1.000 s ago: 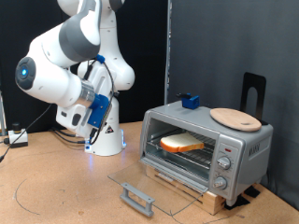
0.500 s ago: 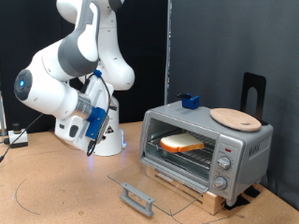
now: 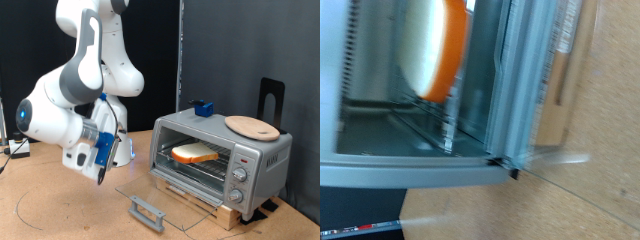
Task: Make a piece of toast with the oven
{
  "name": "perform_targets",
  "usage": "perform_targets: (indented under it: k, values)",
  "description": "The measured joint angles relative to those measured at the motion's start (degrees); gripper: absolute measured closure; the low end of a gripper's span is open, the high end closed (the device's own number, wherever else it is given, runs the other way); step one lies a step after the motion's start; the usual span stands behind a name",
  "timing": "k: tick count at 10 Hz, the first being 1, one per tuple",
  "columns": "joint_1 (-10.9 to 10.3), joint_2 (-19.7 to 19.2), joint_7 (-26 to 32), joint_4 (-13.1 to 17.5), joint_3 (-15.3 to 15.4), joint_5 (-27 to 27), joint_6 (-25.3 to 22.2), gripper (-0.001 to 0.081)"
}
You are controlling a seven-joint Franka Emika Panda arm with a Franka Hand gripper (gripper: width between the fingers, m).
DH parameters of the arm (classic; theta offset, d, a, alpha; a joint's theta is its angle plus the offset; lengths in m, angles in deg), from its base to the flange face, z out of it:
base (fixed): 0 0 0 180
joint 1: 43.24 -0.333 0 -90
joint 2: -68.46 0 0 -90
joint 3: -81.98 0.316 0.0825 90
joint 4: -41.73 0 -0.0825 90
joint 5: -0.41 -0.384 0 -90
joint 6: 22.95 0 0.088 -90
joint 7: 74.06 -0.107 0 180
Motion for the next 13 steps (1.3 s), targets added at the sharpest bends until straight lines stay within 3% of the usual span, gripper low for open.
perform_targets:
  k: [6, 10, 13]
  values:
    - [-1.32, -9.17, -4.79, -0.01, -0.25, 8.19, 11.61, -0.0001]
    - [-2.65, -12.09, -5.90, -0.80, -0.02, 8.94, 12.82, -0.0001]
    - [-3.73, -12.18, -5.88, -3.82, 0.96, 8.92, 14.22, -0.0001]
